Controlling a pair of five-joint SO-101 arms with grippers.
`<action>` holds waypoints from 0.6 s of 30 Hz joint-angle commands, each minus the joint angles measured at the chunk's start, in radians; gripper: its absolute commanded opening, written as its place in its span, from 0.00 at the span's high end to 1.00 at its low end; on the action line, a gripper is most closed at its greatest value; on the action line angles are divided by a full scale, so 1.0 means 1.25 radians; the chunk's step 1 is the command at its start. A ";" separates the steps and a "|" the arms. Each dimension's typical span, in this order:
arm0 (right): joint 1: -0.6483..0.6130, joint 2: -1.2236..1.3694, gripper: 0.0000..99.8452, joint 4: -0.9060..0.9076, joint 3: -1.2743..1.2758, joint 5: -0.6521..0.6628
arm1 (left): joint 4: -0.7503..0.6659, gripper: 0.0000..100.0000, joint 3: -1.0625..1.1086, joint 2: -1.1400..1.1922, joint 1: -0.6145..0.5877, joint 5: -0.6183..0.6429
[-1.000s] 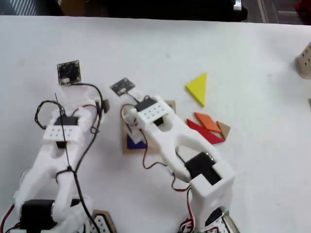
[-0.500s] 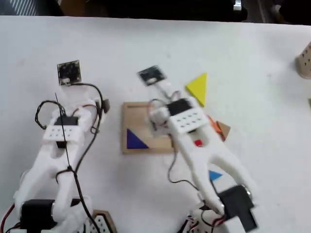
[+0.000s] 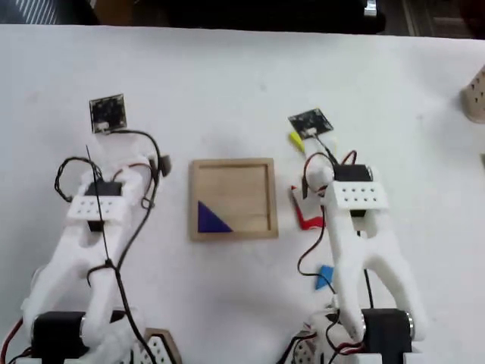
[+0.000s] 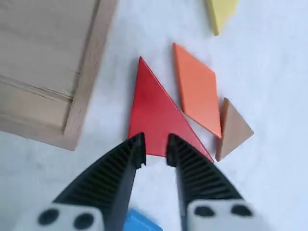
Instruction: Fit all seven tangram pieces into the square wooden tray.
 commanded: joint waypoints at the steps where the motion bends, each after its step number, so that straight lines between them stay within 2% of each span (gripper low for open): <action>1: 0.029 -0.034 0.77 -0.042 -0.001 0.114 | -0.021 0.77 -0.044 0.001 0.007 0.001; 3: 0.055 -0.014 0.75 -0.060 -0.006 0.164 | -0.021 0.77 -0.043 0.001 0.007 0.001; 7: 0.088 0.102 0.75 -0.118 -0.039 0.167 | -0.021 0.77 -0.044 0.001 0.007 0.001; 13: 0.082 0.311 0.75 -0.109 -0.177 0.070 | -0.021 0.77 -0.045 0.001 0.007 0.001; 18: 0.058 0.357 0.75 -0.042 -0.253 0.054 | -0.021 0.77 -0.045 0.001 0.007 0.000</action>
